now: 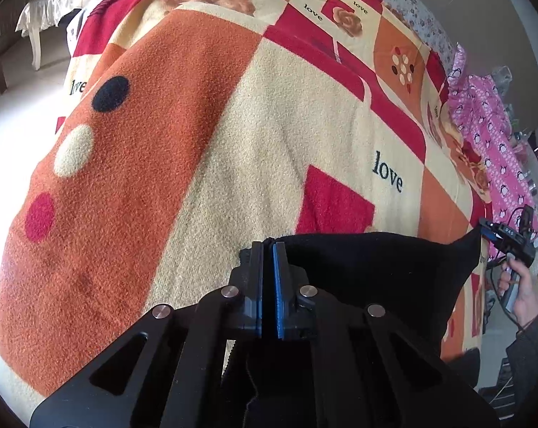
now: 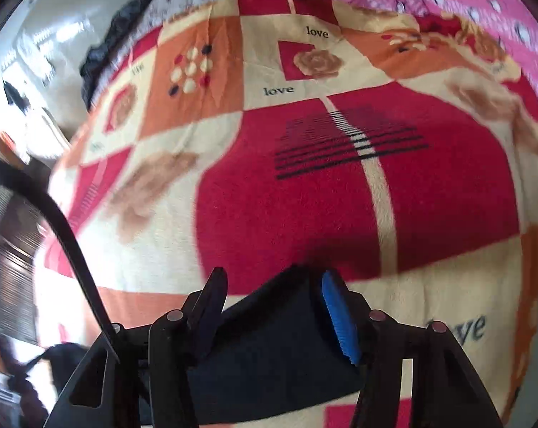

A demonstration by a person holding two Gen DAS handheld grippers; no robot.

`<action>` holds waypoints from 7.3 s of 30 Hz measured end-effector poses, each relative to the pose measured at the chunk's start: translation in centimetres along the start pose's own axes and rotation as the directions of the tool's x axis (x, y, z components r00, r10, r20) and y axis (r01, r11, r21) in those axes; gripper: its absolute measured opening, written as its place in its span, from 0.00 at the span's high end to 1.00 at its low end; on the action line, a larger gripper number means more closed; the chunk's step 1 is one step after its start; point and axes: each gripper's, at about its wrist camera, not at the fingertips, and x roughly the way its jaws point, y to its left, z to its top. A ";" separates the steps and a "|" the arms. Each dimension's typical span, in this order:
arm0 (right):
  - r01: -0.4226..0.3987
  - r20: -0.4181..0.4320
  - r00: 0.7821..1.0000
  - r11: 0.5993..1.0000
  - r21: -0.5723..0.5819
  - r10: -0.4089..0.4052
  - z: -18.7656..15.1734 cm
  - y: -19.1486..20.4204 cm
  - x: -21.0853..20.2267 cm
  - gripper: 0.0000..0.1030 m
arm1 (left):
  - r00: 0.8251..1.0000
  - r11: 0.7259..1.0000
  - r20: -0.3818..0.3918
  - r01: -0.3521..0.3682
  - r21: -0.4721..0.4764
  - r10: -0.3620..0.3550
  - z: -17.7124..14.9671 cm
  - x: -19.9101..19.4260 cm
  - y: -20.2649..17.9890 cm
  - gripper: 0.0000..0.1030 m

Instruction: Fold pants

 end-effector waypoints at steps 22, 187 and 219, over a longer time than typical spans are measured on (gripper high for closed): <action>-0.078 0.190 0.977 0.993 -0.089 0.093 -13.1 -0.8 -18.2 0.95 | 0.982 0.989 0.121 0.143 0.026 -0.145 -6.1 -11.5 -0.9 0.97; 0.102 0.089 0.992 0.986 -0.134 -0.091 -30.8 -7.7 -17.2 0.99 | 0.992 0.970 -0.025 0.127 0.207 -0.125 -22.2 -4.4 -12.7 0.91; 0.002 0.126 0.992 0.997 -0.076 0.008 -33.6 -6.9 -17.4 0.93 | 0.988 0.971 -0.032 0.157 0.180 -0.154 -22.1 -4.5 -12.1 0.91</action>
